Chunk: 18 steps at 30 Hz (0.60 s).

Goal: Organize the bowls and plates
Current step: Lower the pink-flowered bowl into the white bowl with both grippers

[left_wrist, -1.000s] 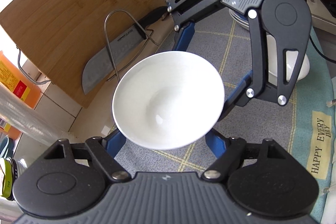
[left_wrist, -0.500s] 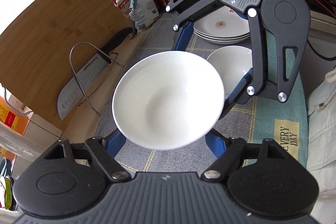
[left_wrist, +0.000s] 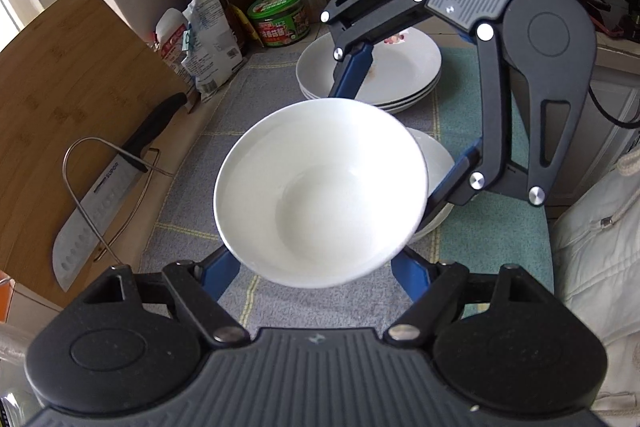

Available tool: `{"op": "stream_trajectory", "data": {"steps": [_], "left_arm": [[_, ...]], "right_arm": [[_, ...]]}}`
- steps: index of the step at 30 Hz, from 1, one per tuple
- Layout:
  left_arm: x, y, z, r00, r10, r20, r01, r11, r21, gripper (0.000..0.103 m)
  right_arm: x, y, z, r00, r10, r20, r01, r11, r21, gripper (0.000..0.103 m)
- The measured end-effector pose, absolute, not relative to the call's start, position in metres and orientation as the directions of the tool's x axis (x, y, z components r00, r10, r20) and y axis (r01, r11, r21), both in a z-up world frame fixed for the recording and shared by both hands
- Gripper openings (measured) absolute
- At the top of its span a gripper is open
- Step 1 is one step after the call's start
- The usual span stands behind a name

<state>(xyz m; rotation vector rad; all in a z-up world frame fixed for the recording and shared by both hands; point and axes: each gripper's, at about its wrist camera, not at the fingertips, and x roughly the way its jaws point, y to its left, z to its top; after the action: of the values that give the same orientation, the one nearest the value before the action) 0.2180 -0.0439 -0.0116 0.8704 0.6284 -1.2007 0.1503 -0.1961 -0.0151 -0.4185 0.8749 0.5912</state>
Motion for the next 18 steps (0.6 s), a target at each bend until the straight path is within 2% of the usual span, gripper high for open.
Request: {"op": "stream_trajectory", "data": {"steps": [10,18], "left_arm": [[0.206,-0.08,-0.028,0.193,-0.536,-0.822,0.978,0.038,0.205,0.082],[0.204,-0.09,-0.038,0.162,-0.51,-0.845,0.985,0.027,0.173,0.082]], "right_arm": [[0.128,-0.228,-0.025,0.504,0.251,-0.826,-0.562,0.822,-0.093,0.085],[0.127,-0.235,-0.036,0.478,0.261,-0.839,-0.555,0.83,-0.058,0.085]]}}
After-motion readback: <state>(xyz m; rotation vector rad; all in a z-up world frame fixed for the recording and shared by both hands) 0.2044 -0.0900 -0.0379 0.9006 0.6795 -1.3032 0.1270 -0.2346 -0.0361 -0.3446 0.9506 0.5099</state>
